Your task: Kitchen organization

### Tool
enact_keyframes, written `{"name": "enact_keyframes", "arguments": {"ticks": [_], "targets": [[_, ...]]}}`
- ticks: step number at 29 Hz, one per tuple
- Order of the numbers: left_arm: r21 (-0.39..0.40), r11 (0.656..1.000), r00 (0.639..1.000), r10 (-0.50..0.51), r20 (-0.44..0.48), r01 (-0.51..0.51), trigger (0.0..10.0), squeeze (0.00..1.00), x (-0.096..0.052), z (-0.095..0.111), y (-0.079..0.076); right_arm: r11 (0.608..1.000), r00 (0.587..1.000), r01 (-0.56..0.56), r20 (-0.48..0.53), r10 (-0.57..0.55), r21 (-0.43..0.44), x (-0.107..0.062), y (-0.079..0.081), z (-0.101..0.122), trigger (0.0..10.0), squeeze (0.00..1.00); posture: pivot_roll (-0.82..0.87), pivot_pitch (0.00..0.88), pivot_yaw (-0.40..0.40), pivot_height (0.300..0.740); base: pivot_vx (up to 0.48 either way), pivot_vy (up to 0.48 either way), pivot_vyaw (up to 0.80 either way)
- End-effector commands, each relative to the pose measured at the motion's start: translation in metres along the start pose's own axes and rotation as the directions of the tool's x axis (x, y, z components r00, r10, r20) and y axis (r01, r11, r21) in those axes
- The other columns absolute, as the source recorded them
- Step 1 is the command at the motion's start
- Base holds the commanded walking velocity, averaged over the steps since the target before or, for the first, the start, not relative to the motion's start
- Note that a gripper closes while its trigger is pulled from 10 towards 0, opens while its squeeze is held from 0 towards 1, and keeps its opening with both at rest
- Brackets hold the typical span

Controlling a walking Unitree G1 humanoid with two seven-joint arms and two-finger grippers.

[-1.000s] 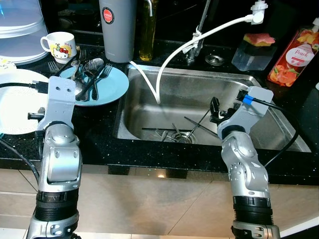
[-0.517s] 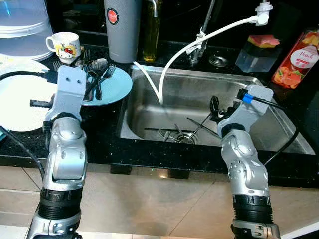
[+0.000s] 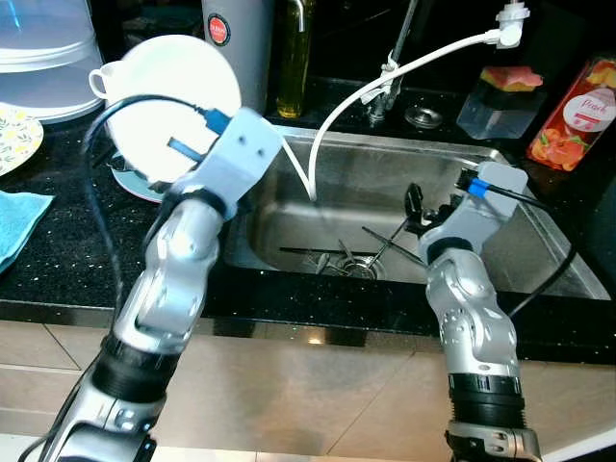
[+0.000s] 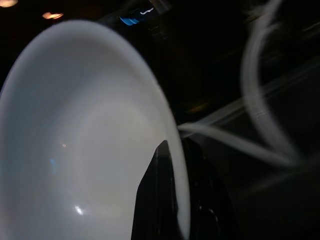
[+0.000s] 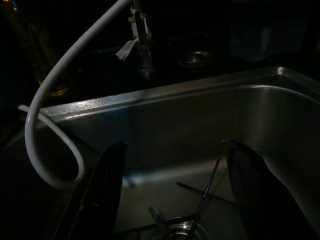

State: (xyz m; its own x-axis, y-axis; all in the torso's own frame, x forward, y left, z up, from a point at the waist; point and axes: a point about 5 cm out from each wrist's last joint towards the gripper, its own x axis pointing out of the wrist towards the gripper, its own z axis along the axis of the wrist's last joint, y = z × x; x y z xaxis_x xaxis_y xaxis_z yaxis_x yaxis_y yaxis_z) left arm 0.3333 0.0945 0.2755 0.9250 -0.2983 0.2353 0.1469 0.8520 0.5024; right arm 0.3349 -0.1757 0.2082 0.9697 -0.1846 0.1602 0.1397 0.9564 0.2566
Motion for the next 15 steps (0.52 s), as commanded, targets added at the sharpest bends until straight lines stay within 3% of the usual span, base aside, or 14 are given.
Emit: {"name": "enact_keyframes", "arguments": {"ticks": [1,3,4,6,7,9,10,12,13,14,15], "targets": [[-0.068,0.994,0.996,-0.084,-0.006,0.083,10.0,0.0,0.005,-0.003,-0.008,1.0,1.0,0.016,0.009,-0.016,0.004,0.002,-0.003,0.002,10.0,0.0,0.22,0.051,-0.075,0.74,0.0,0.0,0.0],[-0.18,0.965,0.98,-0.196,-0.025,0.189,10.0,0.0,0.014,-0.005,-0.019,1.0,1.0,0.013,0.014,-0.013,0.005,0.002,-0.002,0.003,10.0,0.0,0.21,0.05,-0.075,0.74,0.0,0.0,0.0],[-0.18,0.965,0.98,-0.196,-0.025,0.189,10.0,0.0,0.014,-0.005,-0.019,1.0,1.0,0.013,0.014,-0.013,0.005,0.002,-0.002,0.003,10.0,0.0,0.21,0.05,-0.075,0.74,0.0,0.0,0.0],[-0.249,0.926,0.955,-0.296,-0.008,0.285,10.0,0.0,0.019,-0.004,-0.03,1.0,1.0,0.008,0.018,-0.008,0.003,0.002,-0.001,0.005,10.0,0.0,0.2,0.049,-0.074,0.74,0.0,0.0,0.0],[-0.249,0.926,0.955,-0.296,-0.008,0.285,10.0,0.0,0.019,-0.004,-0.03,1.0,1.0,0.008,0.018,-0.008,0.003,0.002,-0.001,0.005,10.0,0.0,0.2,0.049,-0.074,0.74,0.0,0.0,0.0],[-0.292,0.879,0.922,-0.387,0.027,0.377,10.0,0.0,0.02,0.0,-0.042,1.0,1.0,0.007,0.021,-0.007,0.002,0.003,-0.001,0.006,10.0,0.0,0.2,0.05,-0.076,0.74,0.0,0.0,0.0],[-0.292,0.879,0.922,-0.387,0.027,0.377,10.0,0.0,0.02,0.0,-0.042,1.0,1.0,0.007,0.021,-0.007,0.002,0.003,-0.001,0.006,10.0,0.0,0.2,0.05,-0.076,0.74,0.0,0.0,0.0],[-0.33,0.821,0.879,-0.471,0.068,0.466,10.0,0.0,0.017,0.002,-0.055,1.0,1.0,0.005,0.022,-0.005,0.003,0.003,0.0,0.006,10.0,0.0,0.2,0.052,-0.076,0.74,0.0,0.0,0.0],[-0.33,0.821,0.879,-0.471,0.068,0.466,10.0,0.0,0.017,0.002,-0.055,1.0,1.0,0.005,0.022,-0.005,0.003,0.003,0.0,0.006,10.0,0.0,0.2,0.052,-0.076,0.74,0.0,0.0,0.0],[-0.366,0.787,0.858,-0.508,0.075,0.497,10.0,0.01,0.017,0.001,-0.058,1.0,1.0,0.004,0.021,-0.004,0.004,0.003,0.001,0.006,10.0,0.0,0.2,0.052,-0.076,0.74,0.0,0.0,0.0],[-0.366,0.787,0.858,-0.508,0.075,0.497,10.0,0.01,0.017,0.001,-0.058,1.0,1.0,0.004,0.021,-0.004,0.004,0.003,0.001,0.006,10.0,0.0,0.2,0.052,-0.076,0.74,0.0,0.0,0.0]]}}
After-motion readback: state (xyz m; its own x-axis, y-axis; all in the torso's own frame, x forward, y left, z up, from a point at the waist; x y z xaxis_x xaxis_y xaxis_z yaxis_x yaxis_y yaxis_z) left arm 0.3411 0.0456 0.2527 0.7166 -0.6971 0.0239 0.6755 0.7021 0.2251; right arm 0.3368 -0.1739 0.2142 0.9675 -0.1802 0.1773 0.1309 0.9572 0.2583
